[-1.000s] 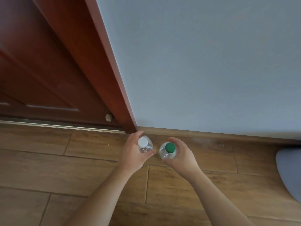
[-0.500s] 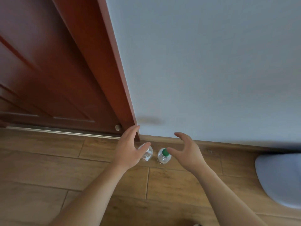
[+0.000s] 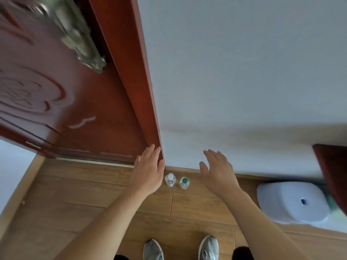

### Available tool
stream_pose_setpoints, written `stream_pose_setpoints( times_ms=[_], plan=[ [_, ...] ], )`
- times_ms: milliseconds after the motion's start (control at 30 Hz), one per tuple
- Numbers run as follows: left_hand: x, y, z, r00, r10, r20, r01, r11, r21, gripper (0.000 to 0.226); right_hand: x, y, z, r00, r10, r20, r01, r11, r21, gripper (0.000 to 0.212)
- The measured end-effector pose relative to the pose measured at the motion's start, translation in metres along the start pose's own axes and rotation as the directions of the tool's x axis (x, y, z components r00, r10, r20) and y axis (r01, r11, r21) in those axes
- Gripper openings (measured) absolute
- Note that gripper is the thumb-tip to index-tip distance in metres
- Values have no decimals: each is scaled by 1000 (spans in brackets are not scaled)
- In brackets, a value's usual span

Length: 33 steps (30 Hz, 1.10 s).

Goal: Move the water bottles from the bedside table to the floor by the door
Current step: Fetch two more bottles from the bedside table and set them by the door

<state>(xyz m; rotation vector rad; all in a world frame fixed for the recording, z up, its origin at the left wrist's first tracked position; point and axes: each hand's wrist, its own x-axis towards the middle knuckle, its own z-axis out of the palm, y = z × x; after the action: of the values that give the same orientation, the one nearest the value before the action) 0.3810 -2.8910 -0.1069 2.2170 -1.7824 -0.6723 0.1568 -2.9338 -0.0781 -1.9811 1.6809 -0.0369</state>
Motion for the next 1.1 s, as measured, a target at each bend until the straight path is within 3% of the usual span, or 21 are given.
stream_pose_setpoints(
  times_ms=[300, 500, 900, 1100],
  plan=[
    [-51, 74, -169, 995, 6, 99, -16, 995, 100, 56, -64, -71, -148, 1000, 1, 17, 2, 990, -144, 56],
    [-75, 116, -231, 993, 72, 92, -85, 987, 138, 56, -115, -94, -212, 997, 32, -73, -44, 985, -164, 54],
    [-105, 226, -261, 943, 315, 111, -332, 916, 226, 53, -204, -49, -284, 960, 115, -256, -155, 978, -141, 51],
    [-128, 310, -229, 858, 485, 168, -513, 825, 238, 53, -273, 10, -321, 892, 271, -361, -318, 945, -77, 51]
  ],
)
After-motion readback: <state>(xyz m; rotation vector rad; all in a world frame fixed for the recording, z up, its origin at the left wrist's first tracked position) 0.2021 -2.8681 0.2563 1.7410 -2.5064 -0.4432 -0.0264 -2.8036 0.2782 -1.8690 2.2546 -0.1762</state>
